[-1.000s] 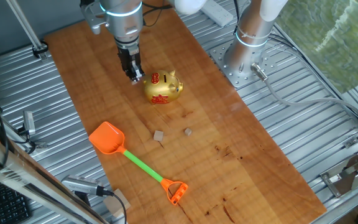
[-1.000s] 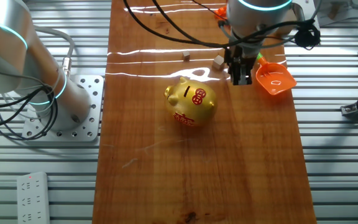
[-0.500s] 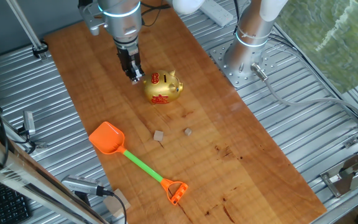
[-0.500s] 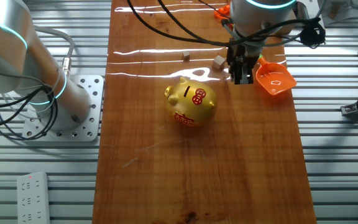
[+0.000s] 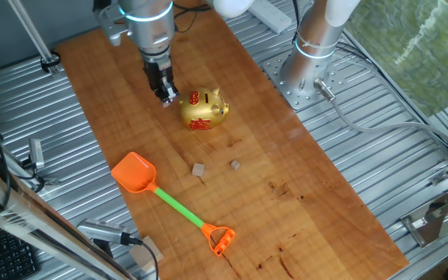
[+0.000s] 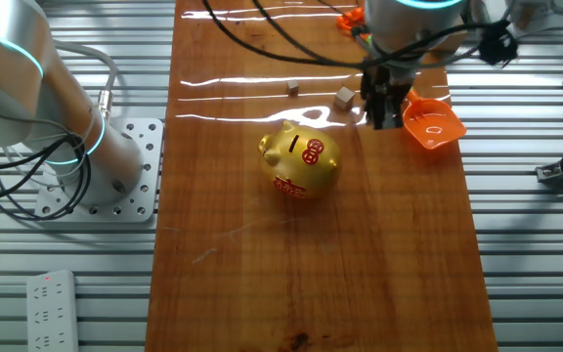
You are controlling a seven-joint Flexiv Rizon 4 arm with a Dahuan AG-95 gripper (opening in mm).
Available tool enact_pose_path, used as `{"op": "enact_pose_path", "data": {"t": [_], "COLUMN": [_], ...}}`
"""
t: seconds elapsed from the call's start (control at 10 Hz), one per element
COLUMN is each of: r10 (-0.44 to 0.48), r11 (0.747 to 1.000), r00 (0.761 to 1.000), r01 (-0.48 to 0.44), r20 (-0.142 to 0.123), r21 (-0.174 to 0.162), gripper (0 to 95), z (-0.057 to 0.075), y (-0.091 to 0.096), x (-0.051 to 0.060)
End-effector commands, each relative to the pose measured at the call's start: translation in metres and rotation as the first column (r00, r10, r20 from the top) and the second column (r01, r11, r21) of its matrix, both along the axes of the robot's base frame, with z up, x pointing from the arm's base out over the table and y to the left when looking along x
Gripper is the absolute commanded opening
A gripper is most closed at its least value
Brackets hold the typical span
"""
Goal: Use a shovel to scoop up an object
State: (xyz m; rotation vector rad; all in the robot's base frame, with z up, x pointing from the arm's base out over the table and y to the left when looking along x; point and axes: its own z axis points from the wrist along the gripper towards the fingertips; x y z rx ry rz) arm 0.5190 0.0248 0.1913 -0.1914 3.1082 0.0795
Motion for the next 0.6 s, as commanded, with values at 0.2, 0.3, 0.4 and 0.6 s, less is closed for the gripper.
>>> {"op": "enact_pose_path", "data": {"t": [0.2,0.3,0.4,0.6], "r10": [0.152,0.229,0.345,0.48], "r11": [0.988,0.973,0.938,0.876], "r00": [0.988,0.973,0.938,0.877], "r01": [-0.152,-0.229,-0.344,-0.479], "r20": [0.008,0.017,0.023,0.022], "r21": [-0.011,-0.022,-0.042,-0.055], "gripper": [0.0,0.0,0.0,0.0], "z": [-0.001,-0.004,-0.009,-0.022], "y": [0.09,0.103,0.118,0.148], "x": [0.031,0.028,0.025,0.02]}}
